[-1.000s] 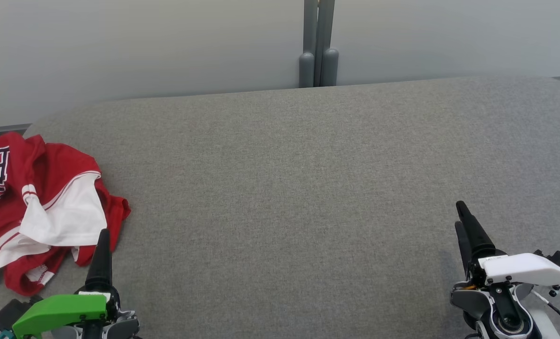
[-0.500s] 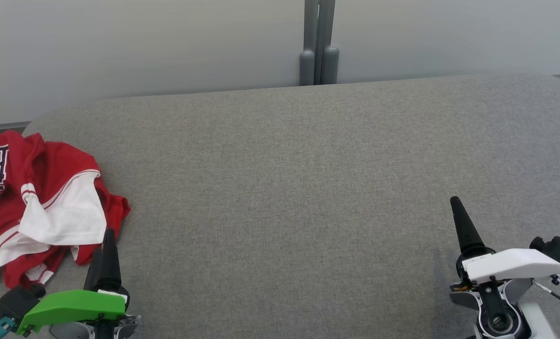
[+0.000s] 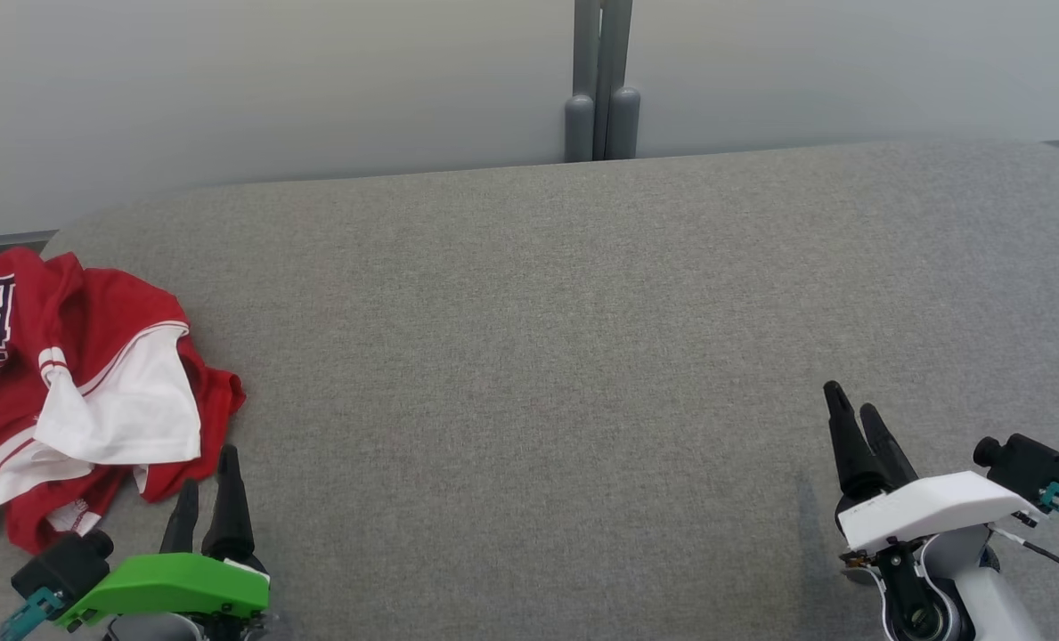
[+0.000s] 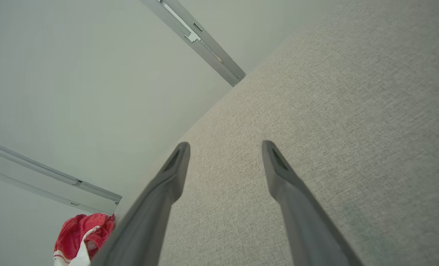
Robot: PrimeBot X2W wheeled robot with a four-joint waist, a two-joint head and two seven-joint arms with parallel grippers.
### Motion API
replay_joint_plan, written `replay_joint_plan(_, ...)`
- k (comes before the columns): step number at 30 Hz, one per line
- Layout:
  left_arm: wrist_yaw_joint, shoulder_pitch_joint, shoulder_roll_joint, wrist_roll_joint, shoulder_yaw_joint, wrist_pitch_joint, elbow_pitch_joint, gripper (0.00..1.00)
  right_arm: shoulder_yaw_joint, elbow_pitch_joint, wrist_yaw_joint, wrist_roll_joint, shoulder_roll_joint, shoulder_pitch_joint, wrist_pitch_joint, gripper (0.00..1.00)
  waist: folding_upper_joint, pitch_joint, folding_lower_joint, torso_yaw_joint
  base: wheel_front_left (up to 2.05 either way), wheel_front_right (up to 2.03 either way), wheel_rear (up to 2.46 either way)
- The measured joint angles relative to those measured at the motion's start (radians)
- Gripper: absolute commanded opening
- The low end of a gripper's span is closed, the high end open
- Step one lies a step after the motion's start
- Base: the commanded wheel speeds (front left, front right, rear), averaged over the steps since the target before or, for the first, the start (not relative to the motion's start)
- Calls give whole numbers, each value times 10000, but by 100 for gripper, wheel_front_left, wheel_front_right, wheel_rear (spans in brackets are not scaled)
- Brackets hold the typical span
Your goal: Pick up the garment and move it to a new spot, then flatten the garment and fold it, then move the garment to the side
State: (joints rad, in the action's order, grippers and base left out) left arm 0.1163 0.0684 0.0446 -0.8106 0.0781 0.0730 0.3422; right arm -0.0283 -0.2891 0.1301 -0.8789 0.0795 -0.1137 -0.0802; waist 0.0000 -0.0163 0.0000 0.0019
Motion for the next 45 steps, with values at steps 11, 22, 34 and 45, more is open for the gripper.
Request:
replay_joint_plan(11, -127, -1, 2, 1427, -86, 345, 169, 100, -136, -61, 2, 1473, 42, -2, -322, 100, 0, -34, 0, -18, 0, 0, 0)
replay_joint_plan(22, -205, -1, 2, 2589, -128, 617, 222, 100, -25, -107, 2, 2681, 44, -4, -606, 100, 0, -113, 0, -2, 0, 0, 0)
replay_joint_plan(34, -305, -1, 4, 3967, -265, 965, 255, 100, 69, -119, 2, 4098, -33, 0, -907, 100, 0, -148, 0, 89, 0, 0, 0)
replay_joint_plan(45, -493, -9, 8, 5124, -439, 1220, 324, 100, 88, -299, 2, 5384, -38, 3, -1158, 100, 0, -200, 0, 50, 0, 0, 0)
